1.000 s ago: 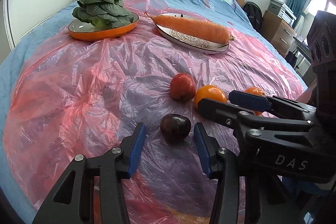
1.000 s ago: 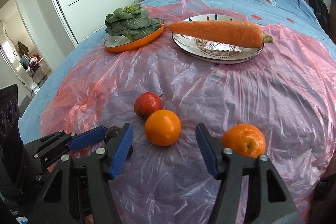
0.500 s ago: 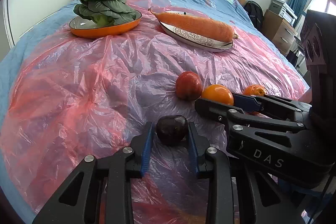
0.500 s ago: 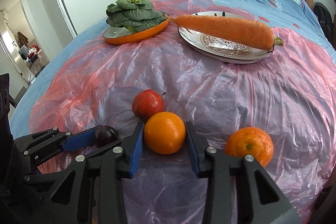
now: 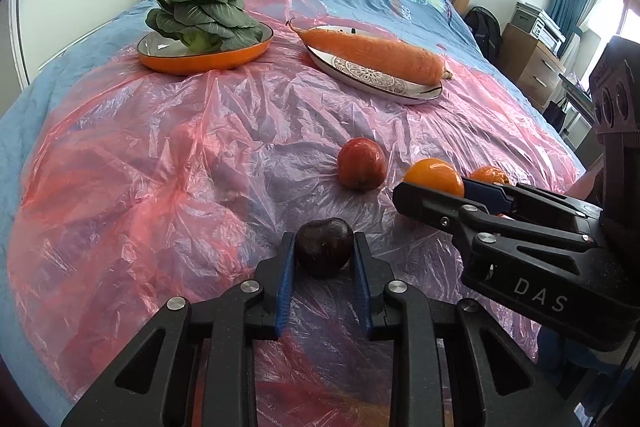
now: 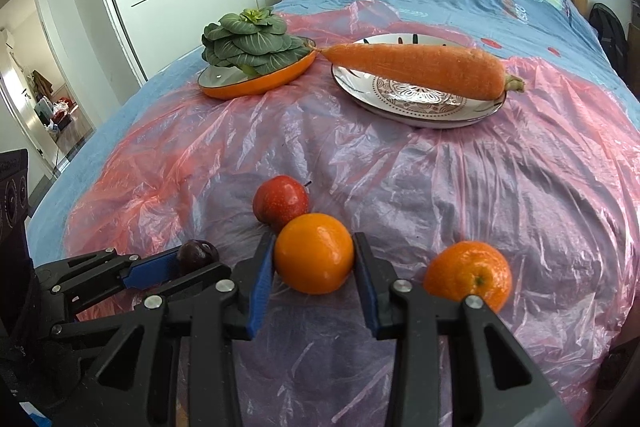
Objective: Organize fruits
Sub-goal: 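Grasp a dark plum with the left tool while the right tool grasps a tangerine, then carry the plum and tangerine past the kettle over the green tray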
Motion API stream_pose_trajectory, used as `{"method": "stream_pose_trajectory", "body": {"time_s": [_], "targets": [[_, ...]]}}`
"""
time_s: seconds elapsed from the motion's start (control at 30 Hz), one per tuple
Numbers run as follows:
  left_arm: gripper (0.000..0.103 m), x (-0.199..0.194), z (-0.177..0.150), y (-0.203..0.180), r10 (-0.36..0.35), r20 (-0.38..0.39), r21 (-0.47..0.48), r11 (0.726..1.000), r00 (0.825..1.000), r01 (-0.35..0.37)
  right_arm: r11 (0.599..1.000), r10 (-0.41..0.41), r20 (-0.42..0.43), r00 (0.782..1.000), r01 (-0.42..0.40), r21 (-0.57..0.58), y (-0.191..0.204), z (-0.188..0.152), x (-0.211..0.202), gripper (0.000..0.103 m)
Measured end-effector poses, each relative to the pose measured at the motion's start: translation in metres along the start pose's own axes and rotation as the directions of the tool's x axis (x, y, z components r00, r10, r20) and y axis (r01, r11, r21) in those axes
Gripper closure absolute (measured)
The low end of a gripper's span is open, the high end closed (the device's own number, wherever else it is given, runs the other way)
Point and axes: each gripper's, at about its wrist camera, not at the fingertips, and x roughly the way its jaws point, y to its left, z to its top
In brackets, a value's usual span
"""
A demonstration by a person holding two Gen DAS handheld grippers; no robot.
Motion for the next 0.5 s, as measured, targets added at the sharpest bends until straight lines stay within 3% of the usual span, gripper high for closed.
{"method": "stream_pose_trajectory", "body": {"time_s": [0.5], "targets": [[0.08, -0.009, -0.001, -0.009, 0.012, 0.007, 0.023, 1.0, 1.0, -0.012, 0.998, -0.039, 0.007, 0.999, 0.039, 0.055, -0.008, -0.025, -0.043, 0.067]]}}
